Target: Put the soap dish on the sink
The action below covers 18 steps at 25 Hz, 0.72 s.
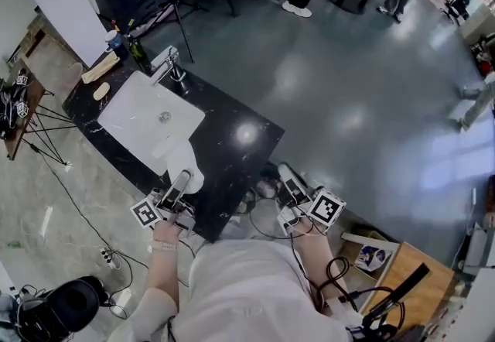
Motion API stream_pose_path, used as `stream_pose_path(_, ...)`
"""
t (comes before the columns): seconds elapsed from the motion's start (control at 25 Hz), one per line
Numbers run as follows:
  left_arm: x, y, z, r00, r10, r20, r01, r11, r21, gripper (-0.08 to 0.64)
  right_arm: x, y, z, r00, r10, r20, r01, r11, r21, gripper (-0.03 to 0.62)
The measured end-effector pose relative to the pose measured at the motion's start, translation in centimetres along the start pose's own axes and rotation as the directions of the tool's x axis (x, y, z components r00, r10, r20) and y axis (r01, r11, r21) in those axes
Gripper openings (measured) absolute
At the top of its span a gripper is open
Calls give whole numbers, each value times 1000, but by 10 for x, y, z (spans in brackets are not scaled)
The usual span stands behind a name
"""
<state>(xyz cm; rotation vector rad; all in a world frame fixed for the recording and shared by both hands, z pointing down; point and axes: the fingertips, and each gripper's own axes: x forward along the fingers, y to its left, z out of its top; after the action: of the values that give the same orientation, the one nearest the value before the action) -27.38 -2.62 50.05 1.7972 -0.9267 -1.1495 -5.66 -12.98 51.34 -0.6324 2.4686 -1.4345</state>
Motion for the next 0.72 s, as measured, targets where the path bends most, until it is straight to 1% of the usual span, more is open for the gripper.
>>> stream_pose_path(0.12,24,23,2,999,30,-32,-30,999,-16,282,1,-10,16,999,-33,18,33,999,3,64)
stream_pose_path(0.24,48,34,-5,998,37,-55,-38,999,-23,282,-4,-15,35,999,-40,32,40,999,-12,64)
stream_pose_path(0.44,88,44,-33,997,14,-79,-17,999,-42,283,-24,-24,61,998,-57,41,58,998,-39,64)
stream_pose_path(0.6,116,55,-55,995,-6,-102,-1,997,-74,283,-44,-33,78,994,-87,68,90,995,-51,64)
stream_pose_path(0.72,130,67,-63,992,-11,-125,1,997,-80,283,-53,-39,88,989,-118,89,123,991,-52,64)
